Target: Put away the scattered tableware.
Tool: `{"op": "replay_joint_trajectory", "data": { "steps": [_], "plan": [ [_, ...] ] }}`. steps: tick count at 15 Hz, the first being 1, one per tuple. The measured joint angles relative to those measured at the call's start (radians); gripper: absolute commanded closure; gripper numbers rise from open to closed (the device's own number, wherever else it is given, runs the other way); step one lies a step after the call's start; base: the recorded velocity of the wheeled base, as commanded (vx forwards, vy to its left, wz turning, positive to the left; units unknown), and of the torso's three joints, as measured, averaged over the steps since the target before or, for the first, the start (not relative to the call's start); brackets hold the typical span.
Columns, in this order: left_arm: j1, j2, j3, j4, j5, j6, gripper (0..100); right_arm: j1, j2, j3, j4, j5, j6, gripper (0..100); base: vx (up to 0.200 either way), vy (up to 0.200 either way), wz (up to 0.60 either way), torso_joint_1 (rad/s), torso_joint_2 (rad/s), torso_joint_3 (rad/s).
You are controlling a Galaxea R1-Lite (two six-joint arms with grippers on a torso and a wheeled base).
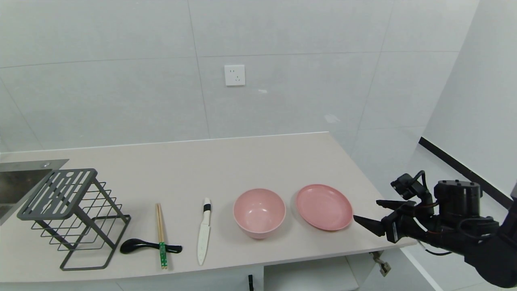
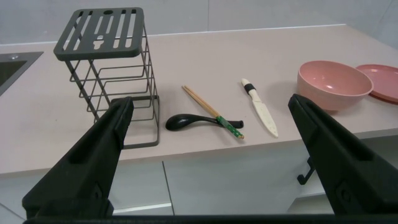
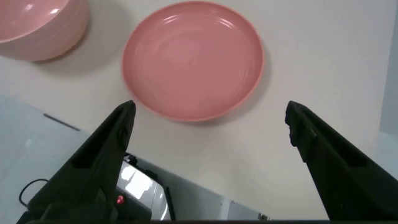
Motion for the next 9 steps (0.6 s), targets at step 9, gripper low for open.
{"op": "replay_joint_trajectory", "data": {
  "steps": [9],
  "plan": [
    [0.000, 0.000, 0.000, 0.000, 0.000, -0.002, 0, 0.019, 0.129, -0.131, -0.005, -0.106, 0.107, 0, 0.000, 0.000, 0.00, 0.000, 0.00, 0.000]
  ]
}}
